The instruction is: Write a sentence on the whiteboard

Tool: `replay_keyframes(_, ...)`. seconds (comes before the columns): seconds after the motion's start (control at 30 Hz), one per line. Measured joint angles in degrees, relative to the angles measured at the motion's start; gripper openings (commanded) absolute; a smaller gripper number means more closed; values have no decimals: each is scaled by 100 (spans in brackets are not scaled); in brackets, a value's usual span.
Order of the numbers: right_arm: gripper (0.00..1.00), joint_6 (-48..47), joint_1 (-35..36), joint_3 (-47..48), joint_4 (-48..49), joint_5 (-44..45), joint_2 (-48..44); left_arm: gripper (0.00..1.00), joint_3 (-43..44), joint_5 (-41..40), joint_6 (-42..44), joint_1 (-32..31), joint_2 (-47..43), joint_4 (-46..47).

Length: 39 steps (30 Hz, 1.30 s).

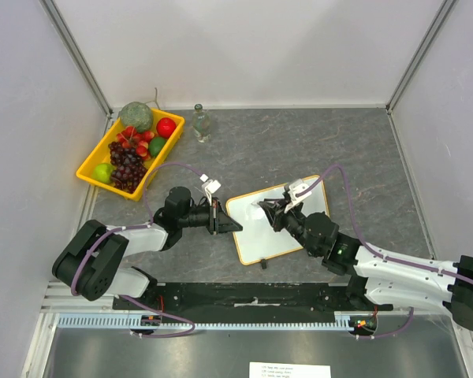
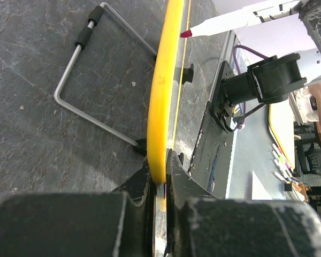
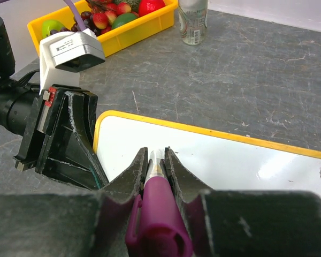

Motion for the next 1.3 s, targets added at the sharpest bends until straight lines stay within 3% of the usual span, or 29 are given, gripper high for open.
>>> replay_keyframes(0.43, 0, 122, 31, -247, 267, 90, -79, 2, 0, 2, -11, 0, 15, 4)
replay_keyframes(1.3, 0, 304, 68, -577, -96, -133, -549, 2, 0, 57, -15, 15, 63, 48)
